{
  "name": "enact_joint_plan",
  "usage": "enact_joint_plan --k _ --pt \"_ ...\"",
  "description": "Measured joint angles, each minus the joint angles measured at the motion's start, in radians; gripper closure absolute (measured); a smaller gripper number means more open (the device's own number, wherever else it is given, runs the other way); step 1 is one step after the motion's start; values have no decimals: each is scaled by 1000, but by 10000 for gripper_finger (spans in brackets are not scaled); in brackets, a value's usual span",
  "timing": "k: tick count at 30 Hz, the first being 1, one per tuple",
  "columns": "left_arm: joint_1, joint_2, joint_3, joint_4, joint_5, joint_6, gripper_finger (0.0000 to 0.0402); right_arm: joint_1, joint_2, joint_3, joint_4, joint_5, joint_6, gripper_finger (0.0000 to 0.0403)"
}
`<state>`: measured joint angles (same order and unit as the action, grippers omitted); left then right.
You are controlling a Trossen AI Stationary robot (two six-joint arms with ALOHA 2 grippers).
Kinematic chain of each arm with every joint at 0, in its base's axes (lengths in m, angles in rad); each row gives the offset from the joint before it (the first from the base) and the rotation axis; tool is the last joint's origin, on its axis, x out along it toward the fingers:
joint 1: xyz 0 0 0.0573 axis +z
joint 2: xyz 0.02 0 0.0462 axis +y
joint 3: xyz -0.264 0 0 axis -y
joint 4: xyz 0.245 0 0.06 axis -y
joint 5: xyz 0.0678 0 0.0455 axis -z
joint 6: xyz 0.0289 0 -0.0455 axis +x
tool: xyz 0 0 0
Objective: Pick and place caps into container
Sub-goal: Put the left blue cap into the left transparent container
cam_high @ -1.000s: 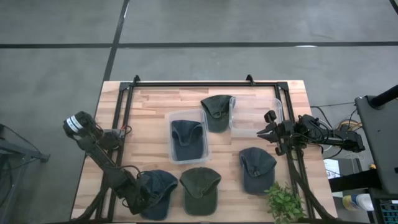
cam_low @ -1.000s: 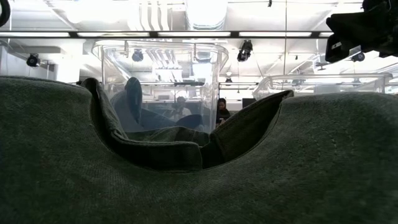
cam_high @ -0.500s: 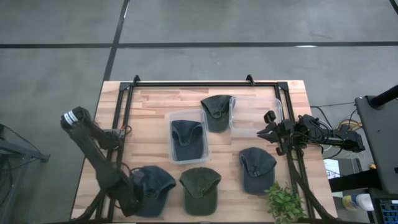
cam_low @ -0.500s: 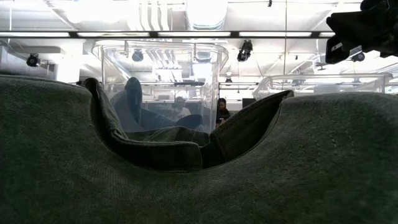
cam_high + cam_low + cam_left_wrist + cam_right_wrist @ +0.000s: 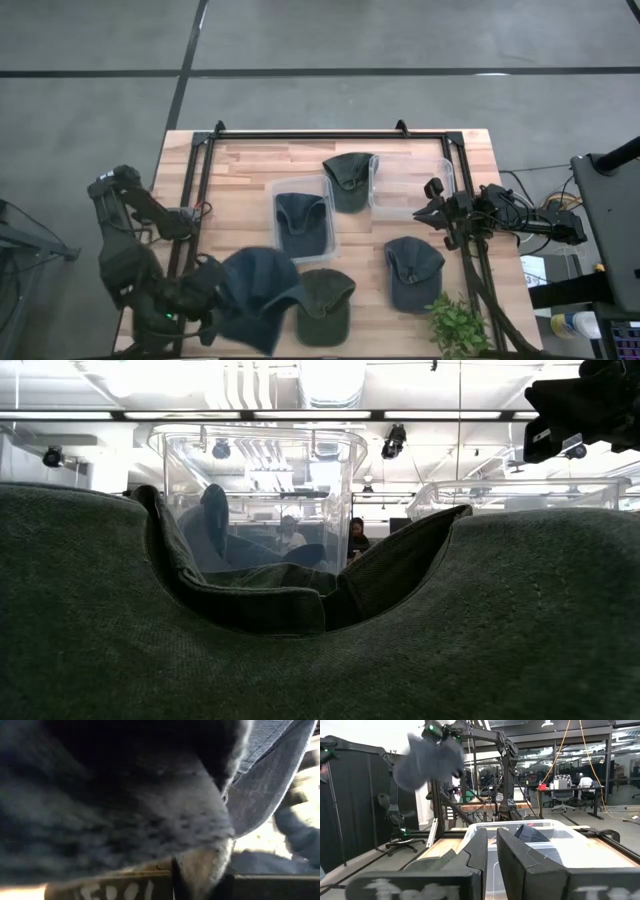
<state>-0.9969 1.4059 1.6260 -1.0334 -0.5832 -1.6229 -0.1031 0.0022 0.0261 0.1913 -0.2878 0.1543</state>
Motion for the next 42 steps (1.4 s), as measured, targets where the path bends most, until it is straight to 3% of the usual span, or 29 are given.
enact_joint_plan --k 2,5,12,15,22,25,32,37,42 --pt "-1 -2 11 102 -143 202 397 0 0 0 0 0 0 365" --pt "0 -3 7 271 -252 485 397 0 0 0 0 0 1 365" --pt "-1 -3 -40 596 -298 933 397 0 0 0 0 0 0 365" --pt "0 -3 -80 816 -264 1140 397 0 0 0 0 0 0 365" --pt "-2 -3 -211 1457 10 1595 397 0 0 0 0 0 0 365" --pt "-1 -3 -250 1632 45 1661 397 0 0 0 0 0 0 365" --pt "9 -3 -297 1827 47 1692 397 0 0 0 0 0 0 365" --pt "18 -4 -307 1745 24 1625 397 0 0 0 -1 0 0 365" --pt "50 -4 -306 1461 -251 1262 397 0 0 0 -2 0 0 365"
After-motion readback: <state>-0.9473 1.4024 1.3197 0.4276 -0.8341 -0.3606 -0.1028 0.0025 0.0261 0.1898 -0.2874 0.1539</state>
